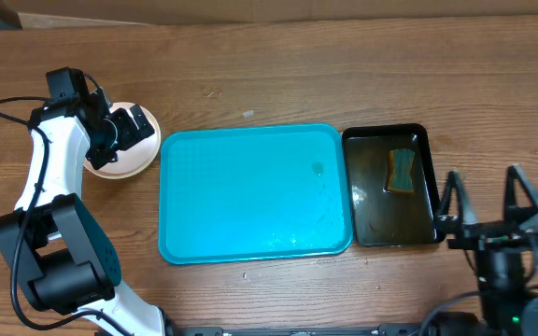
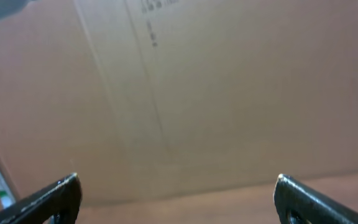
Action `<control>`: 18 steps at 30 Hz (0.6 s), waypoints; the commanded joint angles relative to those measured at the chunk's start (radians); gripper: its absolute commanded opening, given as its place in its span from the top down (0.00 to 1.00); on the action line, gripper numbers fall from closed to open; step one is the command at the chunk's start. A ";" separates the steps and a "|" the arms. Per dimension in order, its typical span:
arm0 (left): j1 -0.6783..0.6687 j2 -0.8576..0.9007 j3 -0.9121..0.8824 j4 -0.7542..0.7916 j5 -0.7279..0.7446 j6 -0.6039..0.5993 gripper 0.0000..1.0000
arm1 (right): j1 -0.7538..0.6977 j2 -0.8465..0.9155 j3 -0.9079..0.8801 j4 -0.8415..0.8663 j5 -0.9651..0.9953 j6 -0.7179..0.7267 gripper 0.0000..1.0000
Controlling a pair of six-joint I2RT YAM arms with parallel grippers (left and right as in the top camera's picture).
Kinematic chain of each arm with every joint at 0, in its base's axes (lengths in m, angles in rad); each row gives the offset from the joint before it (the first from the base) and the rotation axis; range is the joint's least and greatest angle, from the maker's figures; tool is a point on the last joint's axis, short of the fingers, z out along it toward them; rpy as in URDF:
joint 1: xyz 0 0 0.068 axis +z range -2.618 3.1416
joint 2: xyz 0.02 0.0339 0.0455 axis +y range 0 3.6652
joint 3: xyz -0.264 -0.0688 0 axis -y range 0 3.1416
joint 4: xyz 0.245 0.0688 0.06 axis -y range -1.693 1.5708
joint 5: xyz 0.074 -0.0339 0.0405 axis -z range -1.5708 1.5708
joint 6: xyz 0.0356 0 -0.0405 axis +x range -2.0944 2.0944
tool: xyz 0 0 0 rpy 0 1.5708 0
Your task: Clean dirty plates on tray and stack at the side
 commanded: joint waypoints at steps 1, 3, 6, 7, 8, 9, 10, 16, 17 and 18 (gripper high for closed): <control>-0.003 -0.020 -0.002 0.003 0.015 0.022 0.00 | 0.006 -0.058 -0.116 0.080 -0.006 0.005 0.00; -0.003 -0.020 -0.002 0.003 0.015 0.022 0.00 | 0.006 -0.092 -0.207 0.138 -0.005 0.005 0.00; -0.003 -0.020 -0.002 0.004 0.015 0.022 0.00 | 0.006 -0.116 -0.284 0.192 -0.005 0.005 0.00; -0.003 -0.020 -0.002 0.003 0.015 0.022 0.00 | 0.006 -0.123 -0.303 0.198 -0.005 0.005 0.00; -0.003 -0.020 -0.002 0.003 0.015 0.022 0.00 | 0.006 -0.130 -0.315 0.196 -0.005 0.005 0.00; -0.003 -0.020 -0.002 0.004 0.015 0.022 0.00 | 0.006 -0.137 -0.328 0.198 -0.005 0.005 0.00; -0.003 -0.020 -0.002 0.003 0.015 0.022 0.00 | 0.006 -0.136 -0.338 0.197 -0.005 0.005 0.00; -0.003 -0.020 -0.002 0.003 0.015 0.022 0.00 | 0.006 -0.136 -0.344 0.166 -0.005 0.000 0.00; -0.003 -0.020 -0.002 0.003 0.015 0.022 0.00 | 0.006 -0.136 -0.344 0.150 -0.005 0.000 0.00; -0.003 -0.020 -0.002 0.003 0.015 0.022 0.00 | 0.006 -0.136 -0.344 0.127 -0.005 0.000 0.00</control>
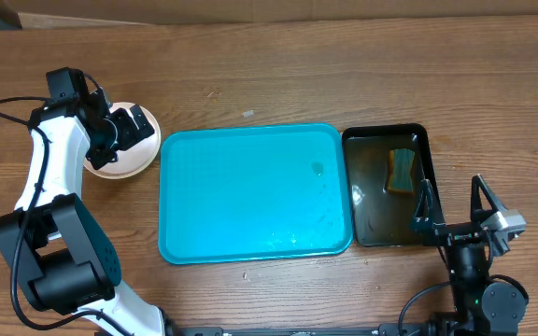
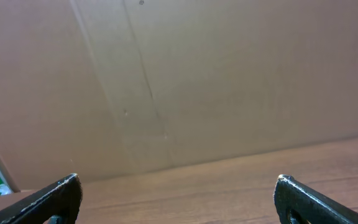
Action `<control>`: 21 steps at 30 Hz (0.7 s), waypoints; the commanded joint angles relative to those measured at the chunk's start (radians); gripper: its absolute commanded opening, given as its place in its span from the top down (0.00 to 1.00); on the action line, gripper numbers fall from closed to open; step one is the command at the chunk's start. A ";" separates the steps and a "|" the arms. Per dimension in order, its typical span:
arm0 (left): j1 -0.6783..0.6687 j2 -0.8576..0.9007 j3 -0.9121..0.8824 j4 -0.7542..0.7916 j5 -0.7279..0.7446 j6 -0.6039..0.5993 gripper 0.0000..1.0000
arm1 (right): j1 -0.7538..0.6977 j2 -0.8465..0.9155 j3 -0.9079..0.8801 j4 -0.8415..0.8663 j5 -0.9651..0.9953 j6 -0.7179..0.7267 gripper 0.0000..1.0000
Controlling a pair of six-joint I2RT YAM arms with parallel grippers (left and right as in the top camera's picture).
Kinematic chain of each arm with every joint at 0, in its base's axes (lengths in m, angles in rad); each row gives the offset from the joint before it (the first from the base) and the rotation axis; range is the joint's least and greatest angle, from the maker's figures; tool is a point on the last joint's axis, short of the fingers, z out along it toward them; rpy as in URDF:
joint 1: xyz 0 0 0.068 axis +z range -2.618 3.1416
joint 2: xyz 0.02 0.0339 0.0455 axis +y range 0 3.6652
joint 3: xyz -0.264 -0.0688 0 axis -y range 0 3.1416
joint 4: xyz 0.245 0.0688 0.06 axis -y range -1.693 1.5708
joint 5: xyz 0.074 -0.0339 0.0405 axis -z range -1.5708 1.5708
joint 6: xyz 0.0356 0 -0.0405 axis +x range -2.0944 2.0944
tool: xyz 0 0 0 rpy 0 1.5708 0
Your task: Clean dirty plates on tray and stack at the side
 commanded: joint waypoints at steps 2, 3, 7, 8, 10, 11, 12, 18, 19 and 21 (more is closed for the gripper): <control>-0.003 -0.020 -0.002 0.003 0.015 0.022 0.00 | 0.006 -0.012 -0.005 -0.084 -0.002 0.001 0.00; -0.003 -0.020 -0.002 0.003 0.015 0.022 0.00 | 0.006 -0.012 -0.005 -0.109 -0.002 0.001 0.00; -0.003 -0.020 -0.002 0.003 0.015 0.022 0.00 | 0.006 -0.012 -0.031 -0.136 -0.002 -0.027 0.00; -0.003 -0.020 -0.002 0.003 0.015 0.022 0.00 | 0.006 -0.012 -0.046 -0.123 -0.002 -0.027 0.00; -0.003 -0.020 -0.002 0.003 0.015 0.022 0.00 | 0.006 -0.012 -0.063 -0.134 0.001 -0.043 0.00; -0.003 -0.020 -0.002 0.003 0.015 0.022 0.00 | 0.006 -0.012 -0.063 -0.144 -0.005 -0.051 0.00; -0.003 -0.020 -0.002 0.003 0.015 0.022 0.00 | 0.008 -0.012 -0.063 -0.150 -0.007 -0.061 0.00; -0.003 -0.020 -0.002 0.003 0.015 0.022 0.00 | 0.010 -0.012 -0.063 -0.164 -0.017 -0.106 0.00; -0.003 -0.020 -0.002 0.003 0.015 0.022 0.00 | 0.010 -0.012 -0.063 -0.162 -0.042 -0.145 0.00; -0.003 -0.020 -0.002 0.003 0.015 0.022 0.00 | 0.010 -0.012 -0.063 -0.159 -0.081 -0.230 0.00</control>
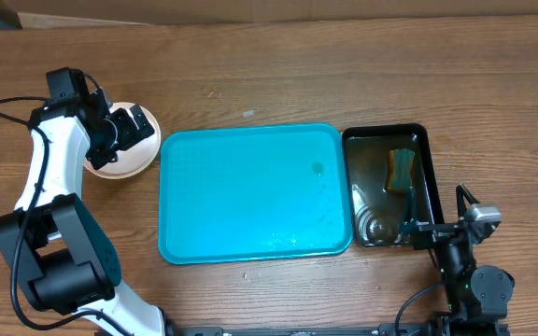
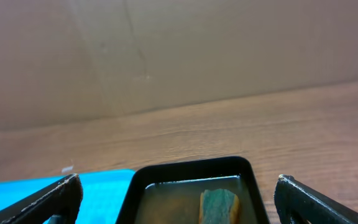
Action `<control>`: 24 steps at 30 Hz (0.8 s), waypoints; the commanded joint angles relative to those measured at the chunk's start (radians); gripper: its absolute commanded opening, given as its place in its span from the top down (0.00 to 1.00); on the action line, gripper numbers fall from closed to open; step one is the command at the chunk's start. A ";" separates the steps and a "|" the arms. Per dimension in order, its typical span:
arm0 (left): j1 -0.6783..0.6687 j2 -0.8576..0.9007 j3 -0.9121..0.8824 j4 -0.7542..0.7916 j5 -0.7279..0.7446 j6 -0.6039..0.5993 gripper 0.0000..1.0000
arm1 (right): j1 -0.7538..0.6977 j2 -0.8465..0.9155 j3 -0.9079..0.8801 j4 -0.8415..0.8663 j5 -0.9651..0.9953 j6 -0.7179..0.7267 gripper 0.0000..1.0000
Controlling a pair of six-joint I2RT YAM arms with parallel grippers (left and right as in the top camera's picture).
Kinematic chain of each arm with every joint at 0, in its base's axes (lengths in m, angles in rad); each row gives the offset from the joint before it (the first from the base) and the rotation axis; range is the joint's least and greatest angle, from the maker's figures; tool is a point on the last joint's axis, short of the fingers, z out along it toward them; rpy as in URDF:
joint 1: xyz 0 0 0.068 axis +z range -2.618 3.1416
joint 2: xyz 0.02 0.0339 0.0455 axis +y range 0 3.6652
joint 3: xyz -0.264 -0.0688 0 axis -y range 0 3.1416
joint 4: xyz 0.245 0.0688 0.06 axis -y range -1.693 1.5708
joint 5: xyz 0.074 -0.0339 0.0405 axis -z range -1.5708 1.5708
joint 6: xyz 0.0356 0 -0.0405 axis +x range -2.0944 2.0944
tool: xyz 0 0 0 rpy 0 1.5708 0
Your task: Clean dirty plates on tray and stack at the side
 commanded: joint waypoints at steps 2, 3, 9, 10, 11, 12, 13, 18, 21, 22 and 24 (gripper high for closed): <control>-0.003 -0.020 -0.002 0.003 0.015 0.022 0.00 | 0.010 -0.010 -0.011 0.009 -0.061 -0.168 0.00; -0.003 -0.020 -0.002 0.003 0.015 0.022 0.00 | 0.010 -0.010 -0.011 0.008 -0.059 -0.184 0.00; -0.003 -0.020 -0.002 0.003 0.015 0.022 0.00 | 0.010 -0.010 -0.011 0.009 -0.049 -0.188 0.00; -0.003 -0.020 -0.002 0.003 0.015 0.022 0.00 | 0.010 -0.010 -0.011 0.009 -0.049 -0.188 0.00; -0.003 -0.020 -0.002 0.004 0.015 0.022 0.00 | 0.010 -0.010 -0.011 0.009 -0.049 -0.188 0.00; -0.003 -0.020 -0.002 0.003 0.015 0.022 0.00 | 0.010 -0.010 -0.011 0.009 -0.049 -0.188 0.00; -0.003 -0.020 -0.002 0.003 0.015 0.022 0.00 | 0.010 -0.010 -0.011 0.009 -0.049 -0.188 0.00; -0.003 -0.020 -0.002 0.004 0.015 0.022 0.00 | 0.010 -0.010 -0.011 0.009 -0.049 -0.188 0.00; -0.003 -0.020 -0.002 0.003 0.015 0.022 0.00 | 0.010 -0.010 -0.011 0.009 -0.049 -0.188 0.00; -0.003 -0.020 -0.002 0.004 0.015 0.022 0.00 | 0.010 -0.010 -0.011 0.009 -0.049 -0.188 0.00; -0.003 -0.020 -0.002 0.004 0.015 0.022 0.00 | 0.010 -0.010 -0.011 0.009 -0.049 -0.188 0.00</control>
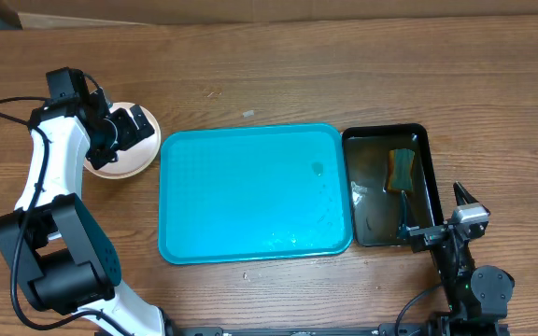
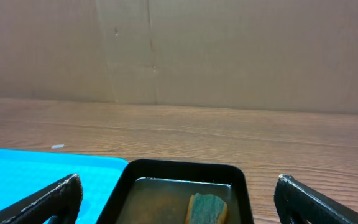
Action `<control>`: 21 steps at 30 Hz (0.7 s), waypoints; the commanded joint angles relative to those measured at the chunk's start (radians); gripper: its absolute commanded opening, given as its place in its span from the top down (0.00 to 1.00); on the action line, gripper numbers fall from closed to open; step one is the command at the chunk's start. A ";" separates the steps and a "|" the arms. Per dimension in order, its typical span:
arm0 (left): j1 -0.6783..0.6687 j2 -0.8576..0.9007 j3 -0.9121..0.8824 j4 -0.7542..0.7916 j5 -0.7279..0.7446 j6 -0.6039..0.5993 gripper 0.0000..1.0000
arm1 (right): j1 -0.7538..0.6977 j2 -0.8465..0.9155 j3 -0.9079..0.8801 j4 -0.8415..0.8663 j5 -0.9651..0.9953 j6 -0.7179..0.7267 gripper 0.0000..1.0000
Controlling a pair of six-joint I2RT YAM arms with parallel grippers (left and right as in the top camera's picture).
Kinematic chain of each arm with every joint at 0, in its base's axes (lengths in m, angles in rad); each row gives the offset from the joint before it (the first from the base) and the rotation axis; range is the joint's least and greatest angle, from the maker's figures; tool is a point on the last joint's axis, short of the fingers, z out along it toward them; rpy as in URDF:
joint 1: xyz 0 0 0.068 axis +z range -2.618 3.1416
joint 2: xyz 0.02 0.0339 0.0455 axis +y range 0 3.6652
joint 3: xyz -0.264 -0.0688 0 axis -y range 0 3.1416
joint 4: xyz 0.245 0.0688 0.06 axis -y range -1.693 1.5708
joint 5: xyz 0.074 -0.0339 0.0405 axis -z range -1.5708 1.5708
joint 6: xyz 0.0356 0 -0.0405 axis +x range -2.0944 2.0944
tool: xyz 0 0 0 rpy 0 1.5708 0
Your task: Clean dirty plates on tray and stack at the side
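A white plate stack (image 1: 120, 159) sits on the table left of the teal tray (image 1: 250, 191), which holds no plates. My left gripper (image 1: 130, 124) hovers over the stack's rim, its fingers apart. My right gripper (image 1: 434, 219) is at the front right corner of the black tub (image 1: 428, 177); its fingers (image 2: 61, 198) are spread wide with nothing between them. In the right wrist view the tub (image 2: 179, 167) lies straight ahead, and a green and yellow sponge (image 2: 207, 208) floats in its brownish water.
A brown cardboard wall (image 2: 229, 50) runs along the far edge of the table. Bare wooden table (image 1: 344, 75) lies behind the tray and the tub. The sponge (image 1: 401, 170) sits in the far right part of the tub.
My right gripper has shifted a little at the tub's front right corner, and its view now takes in more table and tray. It stays open. The left arm and the plates have not moved.
My right gripper was open to the right of the tub, facing only the cardboard wall. It then stood nearer the front edge, then tipped down until the tub and sponge showed. The left gripper stayed at the plate stack throughout.
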 commanded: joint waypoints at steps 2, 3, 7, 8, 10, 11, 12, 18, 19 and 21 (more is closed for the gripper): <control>-0.003 -0.020 -0.002 0.003 0.015 0.021 0.00 | 0.009 -0.010 -0.011 0.007 -0.005 -0.007 0.00; -0.003 -0.020 -0.002 0.004 0.015 0.021 0.00 | 0.009 -0.010 -0.011 0.007 -0.005 -0.007 0.00; -0.003 -0.020 -0.002 0.003 0.015 0.021 0.00 | 0.009 -0.010 -0.011 0.007 -0.005 -0.007 0.00; -0.003 -0.020 -0.002 0.004 0.015 0.021 0.00 | 0.009 -0.010 -0.011 0.007 -0.005 -0.007 0.00; -0.003 -0.019 -0.002 0.003 0.015 0.021 0.00 | 0.009 -0.010 -0.011 0.006 -0.005 -0.007 0.00; -0.003 -0.019 -0.002 0.003 0.015 0.021 0.00 | 0.009 -0.010 -0.011 0.007 -0.005 -0.007 0.00; -0.003 -0.019 -0.002 0.004 0.015 0.021 0.00 | 0.009 -0.010 -0.011 0.007 -0.005 -0.007 0.00; 0.001 -0.042 -0.002 0.003 0.011 0.021 0.00 | 0.009 -0.010 -0.011 0.007 -0.005 -0.007 0.00; 0.001 -0.060 -0.002 0.003 0.011 0.021 0.00 | 0.009 -0.010 -0.011 0.007 -0.005 -0.007 0.00; -0.002 -0.124 -0.002 0.003 0.011 0.021 0.00 | 0.009 -0.010 -0.011 0.007 -0.005 -0.007 0.00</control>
